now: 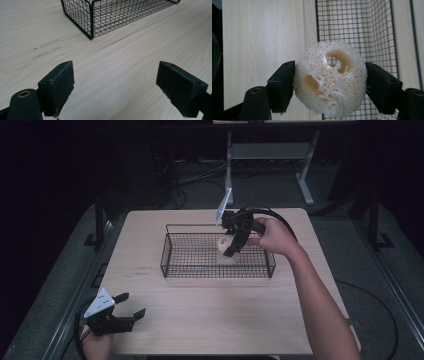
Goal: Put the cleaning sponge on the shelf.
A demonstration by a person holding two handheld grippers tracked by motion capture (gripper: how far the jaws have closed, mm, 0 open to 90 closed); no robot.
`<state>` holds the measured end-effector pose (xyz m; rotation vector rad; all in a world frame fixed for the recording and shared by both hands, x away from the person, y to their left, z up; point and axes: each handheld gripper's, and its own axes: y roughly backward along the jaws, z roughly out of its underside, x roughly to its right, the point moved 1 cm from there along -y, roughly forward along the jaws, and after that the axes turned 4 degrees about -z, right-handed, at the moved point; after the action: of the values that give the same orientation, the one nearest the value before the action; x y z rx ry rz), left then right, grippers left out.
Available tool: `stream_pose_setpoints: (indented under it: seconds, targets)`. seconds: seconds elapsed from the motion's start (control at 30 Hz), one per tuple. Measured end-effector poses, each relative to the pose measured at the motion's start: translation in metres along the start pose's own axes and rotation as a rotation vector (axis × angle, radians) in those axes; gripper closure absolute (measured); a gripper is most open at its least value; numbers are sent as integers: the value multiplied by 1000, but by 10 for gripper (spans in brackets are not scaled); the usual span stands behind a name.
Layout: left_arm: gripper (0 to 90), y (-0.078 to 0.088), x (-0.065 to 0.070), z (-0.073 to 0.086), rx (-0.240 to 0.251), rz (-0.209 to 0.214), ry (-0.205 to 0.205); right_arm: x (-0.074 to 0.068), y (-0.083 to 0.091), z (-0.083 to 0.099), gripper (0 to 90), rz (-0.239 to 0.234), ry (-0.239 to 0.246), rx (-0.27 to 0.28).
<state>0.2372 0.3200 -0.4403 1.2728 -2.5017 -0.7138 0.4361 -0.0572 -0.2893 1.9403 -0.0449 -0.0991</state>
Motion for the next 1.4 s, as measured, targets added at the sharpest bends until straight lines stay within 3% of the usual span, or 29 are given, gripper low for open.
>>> stream_pose_setpoints:
  seconds: [0.2, 0.33, 0.67, 0.97, 1.4]
  targets:
    - [136, 0, 0, 0, 3, 0, -1, 12, 8, -6, 283, 8, -10, 0]
    - [137, 0, -1, 0, 6, -2, 7, 20, 9, -3, 283, 6, -28, 28]
    - [137, -1, 0, 0, 1, 2, -1, 39, -2, 4, 283, -2, -71, 28]
    - [136, -1, -1, 0, 4, -2, 2, 49, -15, 9, 283, -7, -96, 4]
    - [137, -1, -2, 0, 4, -4, 5, 59, -28, 23, 282, -22, -146, 20]
